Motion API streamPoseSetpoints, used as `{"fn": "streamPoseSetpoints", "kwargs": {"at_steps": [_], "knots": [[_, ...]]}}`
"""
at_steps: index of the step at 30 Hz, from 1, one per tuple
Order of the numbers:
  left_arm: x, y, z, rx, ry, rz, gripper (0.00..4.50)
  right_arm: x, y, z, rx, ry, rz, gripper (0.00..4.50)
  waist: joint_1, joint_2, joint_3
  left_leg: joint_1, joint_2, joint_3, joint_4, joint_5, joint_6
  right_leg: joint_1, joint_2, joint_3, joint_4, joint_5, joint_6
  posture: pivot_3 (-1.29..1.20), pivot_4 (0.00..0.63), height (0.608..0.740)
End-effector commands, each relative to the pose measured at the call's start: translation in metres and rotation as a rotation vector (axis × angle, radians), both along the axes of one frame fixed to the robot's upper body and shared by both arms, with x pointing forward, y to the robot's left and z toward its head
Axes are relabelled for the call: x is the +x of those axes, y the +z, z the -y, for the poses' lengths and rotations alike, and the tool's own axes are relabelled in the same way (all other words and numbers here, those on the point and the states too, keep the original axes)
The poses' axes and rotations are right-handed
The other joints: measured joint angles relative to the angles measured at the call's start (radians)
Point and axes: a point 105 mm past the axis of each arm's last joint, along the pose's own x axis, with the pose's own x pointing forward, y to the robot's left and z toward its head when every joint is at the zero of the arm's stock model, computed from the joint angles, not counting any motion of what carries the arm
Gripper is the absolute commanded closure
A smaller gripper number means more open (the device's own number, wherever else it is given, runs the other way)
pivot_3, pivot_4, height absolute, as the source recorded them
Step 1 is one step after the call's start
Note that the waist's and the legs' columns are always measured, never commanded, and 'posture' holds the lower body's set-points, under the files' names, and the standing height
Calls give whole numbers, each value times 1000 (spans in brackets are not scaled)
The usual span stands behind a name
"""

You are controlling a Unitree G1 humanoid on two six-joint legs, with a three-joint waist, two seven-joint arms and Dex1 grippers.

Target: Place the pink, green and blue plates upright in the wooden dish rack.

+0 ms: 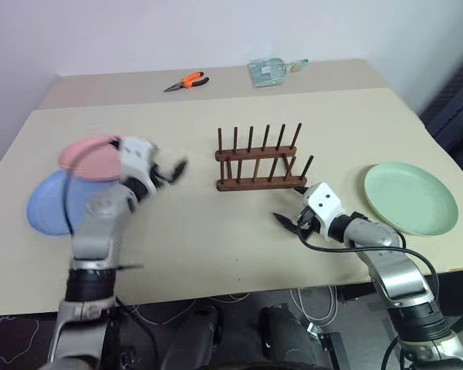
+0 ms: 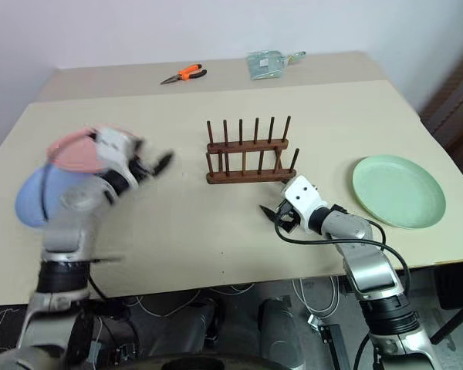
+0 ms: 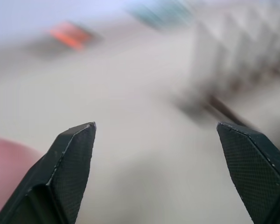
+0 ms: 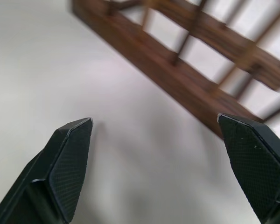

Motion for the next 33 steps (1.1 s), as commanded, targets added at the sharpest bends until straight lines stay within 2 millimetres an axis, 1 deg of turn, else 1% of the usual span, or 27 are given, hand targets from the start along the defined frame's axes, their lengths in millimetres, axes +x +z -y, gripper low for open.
{"fn": "streamPoseSetpoints", "kwargs": {"at_steps": [1,3,4,5,7,8,11,14,19,22,24,26,30,31,32,33], "knots": [[2,33,-49,14,311,61,534,2,9,-10,2,42,39,0,3,0,0,0,0,1,0,0,0,0,0,0,0,0,0,0,150,719],[-1,37,-79,-4,496,38,534,5,10,-11,9,51,36,0,4,0,0,0,0,1,0,0,1,0,0,1,0,0,0,0,150,719],[-7,37,-99,-25,609,19,534,6,11,-12,22,61,25,0,4,0,0,0,0,1,0,0,1,0,1,1,0,0,0,0,150,719],[-13,37,-113,-65,699,3,534,6,12,-12,38,72,11,0,3,-1,0,0,0,1,0,0,1,-1,1,1,1,0,0,0,150,719],[-26,34,-134,-208,829,-25,534,3,13,-15,62,102,-18,0,5,-1,1,0,0,1,0,0,1,-1,1,1,1,0,0,0,150,719],[-30,30,-140,-288,863,-45,534,2,13,-15,62,114,-21,0,7,-2,1,0,0,1,0,0,1,-1,1,1,1,0,0,0,150,719],[-35,12,-140,-528,859,-118,534,7,12,-13,33,94,3,0,12,-3,1,0,0,0,1,-1,-1,-1,1,-1,1,0,0,0,150,719],[-37,-5,-134,-700,831,-176,534,11,10,-12,14,74,22,0,12,-5,1,0,0,0,3,-2,-1,0,1,-2,0,1,1,0,150,719],[-27,-25,-117,-913,727,-273,534,12,11,-15,3,85,65,0,7,-7,2,0,0,0,3,-1,-2,1,1,-2,1,1,1,0,150,719],[-21,-34,-116,-985,715,-316,534,11,15,-17,23,97,88,0,5,-7,2,0,0,0,2,-1,-2,1,1,-2,1,1,1,0,150,719],[-18,-38,-116,-1028,719,-332,1048,11,17,-15,24,90,103,0,7,-7,2,0,0,0,2,0,-3,1,1,-2,2,1,1,0,150,719],[-17,-38,-117,-1058,723,-334,1820,11,20,-11,20,73,114,0,7,-7,2,0,0,0,2,0,-4,1,2,-1,2,1,1,0,150,719],[-14,-38,-116,-1102,720,-336,3869,10,27,-2,45,49,124,0,9,-7,2,0,0,0,2,0,-4,1,2,-1,1,1,1,0,150,719],[-12,-34,-116,-1090,710,-322,4432,10,31,1,56,41,129,0,9,-7,1,0,0,0,2,0,-4,1,2,-1,1,1,1,0,150,719],[-11,-32,-116,-1081,703,-312,4476,10,34,4,62,36,133,0,8,-7,1,0,0,0,2,0,-4,1,2,-1,1,1,1,0,150,719],[-8,-18,-114,-1033,658,-262,4476,9,41,7,64,36,140,0,8,-8,2,0,0,0,2,0,-4,1,2,-1,1,1,1,0,150,719]]}}
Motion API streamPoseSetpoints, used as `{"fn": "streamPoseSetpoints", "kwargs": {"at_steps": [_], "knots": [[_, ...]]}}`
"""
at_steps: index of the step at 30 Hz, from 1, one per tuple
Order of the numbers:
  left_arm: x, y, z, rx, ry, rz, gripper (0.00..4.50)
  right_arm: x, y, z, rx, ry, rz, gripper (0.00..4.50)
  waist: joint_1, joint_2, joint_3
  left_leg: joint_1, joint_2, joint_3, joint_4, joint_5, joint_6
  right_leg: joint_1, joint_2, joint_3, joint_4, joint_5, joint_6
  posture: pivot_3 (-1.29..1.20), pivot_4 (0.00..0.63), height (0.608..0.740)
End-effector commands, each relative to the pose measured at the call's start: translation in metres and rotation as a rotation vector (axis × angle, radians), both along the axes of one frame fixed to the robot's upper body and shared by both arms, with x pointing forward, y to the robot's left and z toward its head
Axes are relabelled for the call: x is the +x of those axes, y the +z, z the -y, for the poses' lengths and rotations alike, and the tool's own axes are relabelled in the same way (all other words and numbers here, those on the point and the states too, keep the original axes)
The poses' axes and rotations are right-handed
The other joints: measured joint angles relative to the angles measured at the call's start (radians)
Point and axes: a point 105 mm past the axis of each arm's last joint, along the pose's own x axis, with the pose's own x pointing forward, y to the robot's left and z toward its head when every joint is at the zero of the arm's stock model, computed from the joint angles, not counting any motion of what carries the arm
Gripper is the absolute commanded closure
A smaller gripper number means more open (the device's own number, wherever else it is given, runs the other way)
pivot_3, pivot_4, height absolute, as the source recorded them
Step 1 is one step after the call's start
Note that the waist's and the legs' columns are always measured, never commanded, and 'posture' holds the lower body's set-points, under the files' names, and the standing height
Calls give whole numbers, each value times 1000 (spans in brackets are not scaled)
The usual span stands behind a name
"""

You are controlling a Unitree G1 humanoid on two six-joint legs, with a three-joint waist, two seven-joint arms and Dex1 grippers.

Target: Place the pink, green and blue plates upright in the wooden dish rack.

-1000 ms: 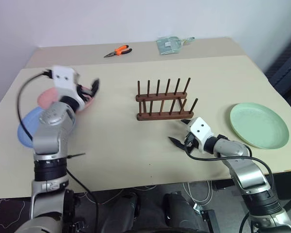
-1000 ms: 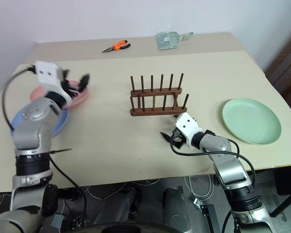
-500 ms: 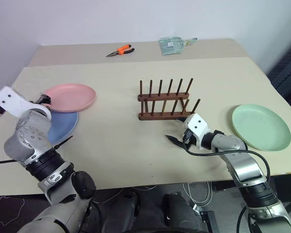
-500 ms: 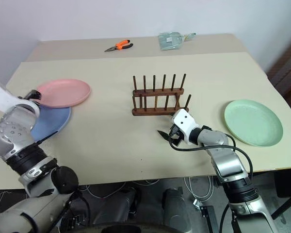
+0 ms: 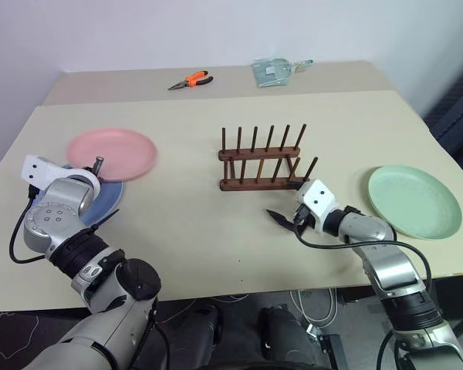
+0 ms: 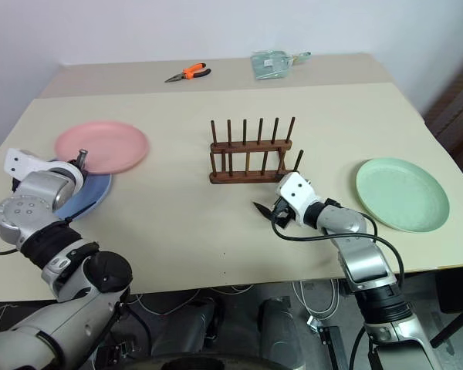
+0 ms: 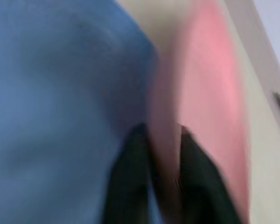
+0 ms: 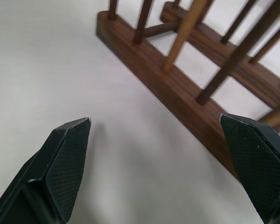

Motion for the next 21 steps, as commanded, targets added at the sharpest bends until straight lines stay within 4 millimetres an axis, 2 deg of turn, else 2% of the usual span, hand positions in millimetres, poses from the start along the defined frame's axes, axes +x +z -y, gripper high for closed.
{"fn": "streamPoseSetpoints", "kwargs": {"at_steps": [1,3,5,8,11,14,16,21], "knots": [[9,53,4,178,-62,172,4476,-4,37,8,22,12,89,0,0,-1,0,0,0,0,0,0,0,0,0,0,0,0,0,0,150,719],[14,83,23,348,-167,256,4476,-8,58,4,15,55,130,0,0,-1,1,-1,0,0,0,0,0,-1,0,0,0,0,0,0,150,719],[18,99,39,444,-235,303,4476,-9,74,-3,12,87,178,0,-1,-2,1,-1,0,0,0,0,0,-1,0,0,0,0,0,0,150,719],[22,127,70,576,-349,399,4476,-9,98,-25,-35,163,304,0,-2,-1,1,-1,0,0,0,-1,1,-1,0,1,0,0,0,0,150,719],[24,152,117,672,-509,512,4476,2,115,-52,-144,199,453,0,-4,-1,1,-1,0,0,-1,-1,1,-1,-1,1,0,0,0,0,150,719],[22,162,160,696,-649,582,4476,21,126,-68,-271,178,598,0,-4,-1,1,-1,0,1,-1,2,-3,-3,0,1,0,0,0,0,150,719],[20,166,179,661,-699,618,4476,30,124,-74,-355,172,659,0,-1,-1,1,-1,0,1,-1,3,-5,-2,0,1,0,0,0,0,150,719],[12,167,209,556,-800,667,4476,54,119,-69,-533,115,774,0,-2,-1,1,-1,0,1,-1,4,-3,-3,0,2,0,0,0,0,150,719]]}}
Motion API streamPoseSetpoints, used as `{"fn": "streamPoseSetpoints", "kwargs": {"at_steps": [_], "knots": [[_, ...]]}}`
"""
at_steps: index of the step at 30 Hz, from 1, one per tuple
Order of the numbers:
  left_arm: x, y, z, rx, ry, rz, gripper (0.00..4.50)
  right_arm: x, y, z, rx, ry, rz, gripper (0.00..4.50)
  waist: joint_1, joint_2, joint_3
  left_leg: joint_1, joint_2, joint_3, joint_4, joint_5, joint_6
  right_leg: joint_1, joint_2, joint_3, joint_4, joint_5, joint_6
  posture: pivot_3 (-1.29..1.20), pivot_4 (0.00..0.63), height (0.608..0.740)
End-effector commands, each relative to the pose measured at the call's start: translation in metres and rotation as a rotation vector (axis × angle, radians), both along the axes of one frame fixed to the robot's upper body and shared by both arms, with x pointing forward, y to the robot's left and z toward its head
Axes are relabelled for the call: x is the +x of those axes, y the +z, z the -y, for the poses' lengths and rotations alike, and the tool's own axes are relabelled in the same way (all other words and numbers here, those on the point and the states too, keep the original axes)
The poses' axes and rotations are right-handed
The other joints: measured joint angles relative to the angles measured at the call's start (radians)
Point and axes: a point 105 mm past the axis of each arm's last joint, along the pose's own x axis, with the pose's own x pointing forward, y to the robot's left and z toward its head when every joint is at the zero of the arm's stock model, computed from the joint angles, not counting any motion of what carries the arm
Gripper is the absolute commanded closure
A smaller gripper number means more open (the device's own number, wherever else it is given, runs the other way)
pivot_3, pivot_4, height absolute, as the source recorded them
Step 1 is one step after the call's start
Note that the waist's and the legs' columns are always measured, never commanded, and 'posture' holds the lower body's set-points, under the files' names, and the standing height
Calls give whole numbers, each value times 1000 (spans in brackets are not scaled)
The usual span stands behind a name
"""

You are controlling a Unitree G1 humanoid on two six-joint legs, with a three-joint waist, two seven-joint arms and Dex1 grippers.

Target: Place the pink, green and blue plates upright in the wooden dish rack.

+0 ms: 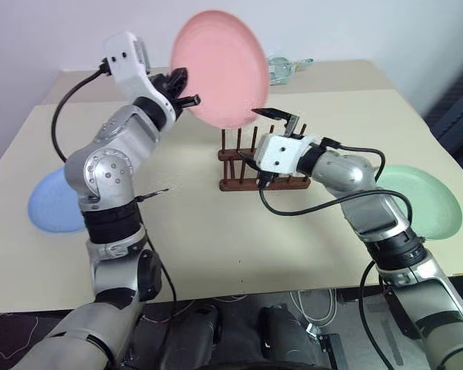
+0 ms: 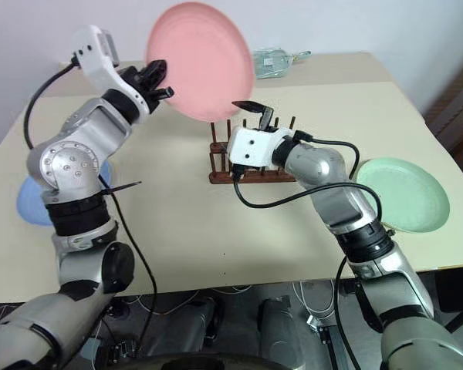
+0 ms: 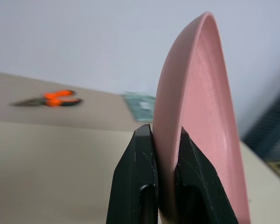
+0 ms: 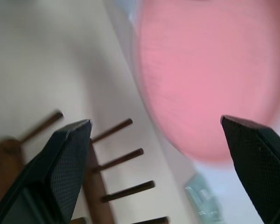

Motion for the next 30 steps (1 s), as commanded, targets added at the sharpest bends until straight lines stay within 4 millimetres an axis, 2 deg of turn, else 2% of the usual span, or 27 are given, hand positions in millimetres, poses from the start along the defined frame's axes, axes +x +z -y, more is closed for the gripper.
{"fn": "streamPoseSetpoints", "kwargs": {"at_steps": [1,3,9,10,13,15,16,17,19,21,24,28,30], "knots": [[-12,15,14,-26,-69,50,4498,14,15,8,-84,-60,171,239,-1,0,0,0,0,0,0,0,0,0,0,0,0,0,0,0,150,719],[-14,12,16,-43,-90,33,4500,21,17,16,-99,-107,213,847,-4,0,0,0,0,0,0,1,0,-1,0,1,1,0,0,0,150,719],[-16,-2,20,-49,-148,-20,4500,22,22,21,-69,-143,274,3942,-4,0,0,0,0,0,-1,1,-1,-2,1,2,1,0,0,0,150,719],[-17,-5,21,-49,-158,-27,4126,21,22,20,-66,-140,283,4434,-2,0,0,0,0,0,-1,1,-1,-2,1,2,1,0,0,0,150,719],[-18,-7,24,-72,-178,-36,2865,17,26,16,-47,-122,311,4500,-1,0,0,0,0,0,0,1,-1,-1,1,2,1,0,0,0,150,719],[-18,-3,24,-91,-179,-23,1787,12,31,13,-30,-106,329,4500,0,0,0,0,0,0,0,1,-1,-1,1,2,1,0,0,0,150,719],[-17,-1,23,-91,-173,-14,1443,10,32,12,-25,-101,335,4500,0,0,0,0,0,0,0,1,-1,-1,1,2,1,0,0,0,150,719],[-16,2,20,-88,-153,6,834,8,34,13,-22,-100,341,4500,0,0,0,0,0,0,0,1,-1,-1,1,2,1,0,0,0,150,719],[-12,8,6,-97,-95,37,36,4,38,19,-4,-103,351,4500,0,0,0,0,0,0,0,1,-1,-1,1,2,1,0,0,0,150,719],[-7,11,-14,-51,-5,79,36,-1,46,32,79,-124,339,4500,0,0,0,0,0,0,0,1,-1,-1,1,2,1,0,0,0,150,719],[-6,4,-39,148,74,155,36,-11,61,55,300,-128,242,4500,-7,0,0,0,0,1,-1,1,-1,-2,1,3,1,0,0,0,150,719],[-11,-30,-56,427,53,191,36,-29,57,71,583,-25,-86,4500,-7,0,0,0,0,1,-2,1,-1,-2,1,3,1,0,-1,0,150,719],[-18,-51,-58,511,-19,178,36,-38,61,75,682,25,-186,4500,-5,12,1,0,0,1,-2,0,1,-1,1,3,1,0,-1,0,150,719]]}}
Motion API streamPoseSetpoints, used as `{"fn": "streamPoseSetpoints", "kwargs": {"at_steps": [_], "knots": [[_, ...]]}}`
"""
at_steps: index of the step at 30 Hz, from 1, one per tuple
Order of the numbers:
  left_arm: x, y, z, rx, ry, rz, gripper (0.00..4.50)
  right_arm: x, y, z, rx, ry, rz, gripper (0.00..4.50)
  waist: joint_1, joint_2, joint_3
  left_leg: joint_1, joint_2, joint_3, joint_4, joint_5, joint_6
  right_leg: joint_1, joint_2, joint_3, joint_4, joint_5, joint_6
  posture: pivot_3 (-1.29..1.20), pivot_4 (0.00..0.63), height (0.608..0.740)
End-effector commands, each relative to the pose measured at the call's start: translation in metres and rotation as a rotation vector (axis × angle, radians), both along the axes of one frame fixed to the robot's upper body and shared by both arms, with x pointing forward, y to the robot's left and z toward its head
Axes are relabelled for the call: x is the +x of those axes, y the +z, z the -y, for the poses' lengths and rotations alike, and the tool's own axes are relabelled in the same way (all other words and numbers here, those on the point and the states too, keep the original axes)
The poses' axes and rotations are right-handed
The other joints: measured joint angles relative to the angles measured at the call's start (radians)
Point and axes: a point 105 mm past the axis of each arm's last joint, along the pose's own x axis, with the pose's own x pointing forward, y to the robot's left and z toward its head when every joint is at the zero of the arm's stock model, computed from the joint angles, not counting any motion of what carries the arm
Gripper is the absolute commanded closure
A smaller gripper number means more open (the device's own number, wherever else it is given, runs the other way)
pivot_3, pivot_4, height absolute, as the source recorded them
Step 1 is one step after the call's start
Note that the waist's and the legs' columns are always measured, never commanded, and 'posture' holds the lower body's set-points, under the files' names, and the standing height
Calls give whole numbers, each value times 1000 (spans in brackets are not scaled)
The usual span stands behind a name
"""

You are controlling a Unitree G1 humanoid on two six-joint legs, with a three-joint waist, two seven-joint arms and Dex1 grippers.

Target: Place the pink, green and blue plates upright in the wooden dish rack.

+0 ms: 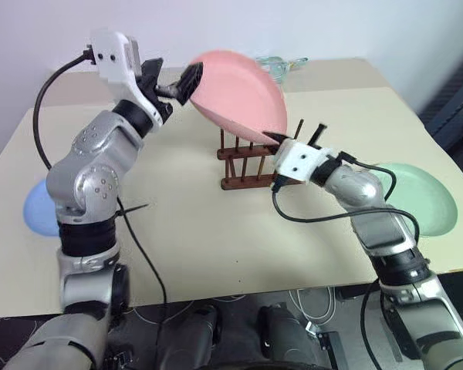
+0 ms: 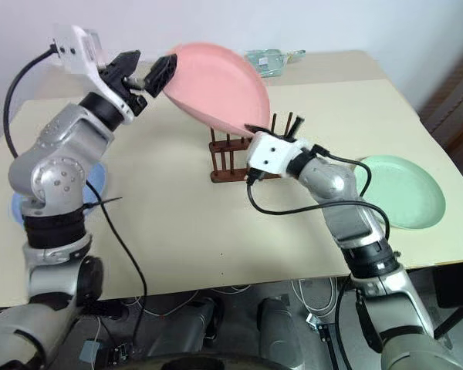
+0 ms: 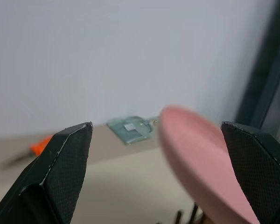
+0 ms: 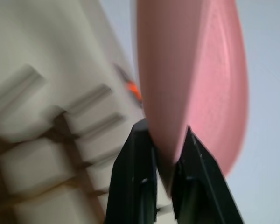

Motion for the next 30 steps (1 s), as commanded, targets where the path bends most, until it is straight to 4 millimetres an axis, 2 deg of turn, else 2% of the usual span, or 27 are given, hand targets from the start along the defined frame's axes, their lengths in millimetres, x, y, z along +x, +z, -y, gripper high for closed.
{"fn": "streamPoseSetpoints", "kwargs": {"at_steps": [1,3,4,13,18,25,30], "knots": [[-3,-54,-14,157,-34,-109,36,-22,67,33,301,32,40,4500,4,9,1,0,-1,2,0,-4,6,0,0,2,0,0,0,0,150,719],[-6,-73,-19,189,-50,-157,36,-26,70,36,370,53,-15,4500,7,5,2,0,0,1,0,-4,7,-1,0,1,0,0,-1,0,150,719],[-6,-76,-20,189,-45,-163,36,-27,69,36,355,50,-16,4500,9,4,3,0,1,0,0,-4,7,0,-1,1,0,0,-1,0,150,719],[-13,-75,7,103,-152,-136,36,-25,66,33,341,33,-27,4500,5,4,3,-1,1,0,0,-5,7,-1,-2,-1,-2,0,0,0,150,719],[-24,-91,10,123,-218,-180,36,-25,65,41,372,-3,-55,4500,5,4,3,-1,1,0,0,-4,7,-1,-2,0,-1,0,0,0,150,719],[-48,-119,26,268,-383,-247,36,-28,48,53,455,-91,-154,4500,9,4,3,-1,1,0,0,-5,7,-1,-2,0,-2,-1,-3,0,150,719],[-52,-125,34,297,-413,-253,36,-27,37,59,474,-146,-190,4500,7,5,3,-1,1,0,0,-5,7,-1,-2,0,-2,-2,-3,0,150,719]]}}
